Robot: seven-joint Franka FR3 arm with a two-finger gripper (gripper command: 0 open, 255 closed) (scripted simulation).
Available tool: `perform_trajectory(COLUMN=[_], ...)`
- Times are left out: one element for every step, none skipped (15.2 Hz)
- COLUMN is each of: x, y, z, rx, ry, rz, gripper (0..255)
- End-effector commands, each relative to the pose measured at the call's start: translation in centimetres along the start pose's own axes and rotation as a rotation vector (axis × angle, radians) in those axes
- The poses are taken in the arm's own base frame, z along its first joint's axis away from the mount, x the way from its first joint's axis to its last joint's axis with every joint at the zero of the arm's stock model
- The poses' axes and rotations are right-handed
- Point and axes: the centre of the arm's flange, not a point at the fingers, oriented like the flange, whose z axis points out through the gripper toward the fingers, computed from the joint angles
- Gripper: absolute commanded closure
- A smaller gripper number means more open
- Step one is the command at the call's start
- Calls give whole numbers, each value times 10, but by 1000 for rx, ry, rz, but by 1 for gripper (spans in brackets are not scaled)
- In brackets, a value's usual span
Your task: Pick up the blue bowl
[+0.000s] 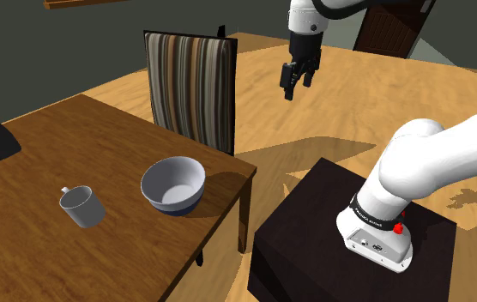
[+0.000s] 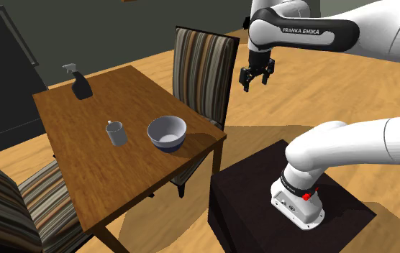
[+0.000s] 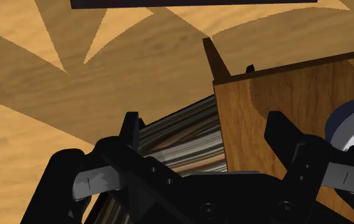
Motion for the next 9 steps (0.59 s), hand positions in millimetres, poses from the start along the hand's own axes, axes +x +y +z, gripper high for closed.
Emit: perform_trajectory(x=[0, 5, 10, 15, 21, 26, 31, 36, 42], y=[0, -8, -16, -24, -32, -40, -48, -56, -64], z=[0, 8, 15, 23, 30, 37, 44, 51, 58], rx=[0, 11, 22, 33, 44, 55, 65, 76, 87], ry=[0, 0, 1, 1, 1, 2, 2, 2, 3], rz=[0, 2, 3, 5, 7, 8, 10, 12, 14], gripper=[0, 0, 0, 0, 0, 0, 0, 0, 0])
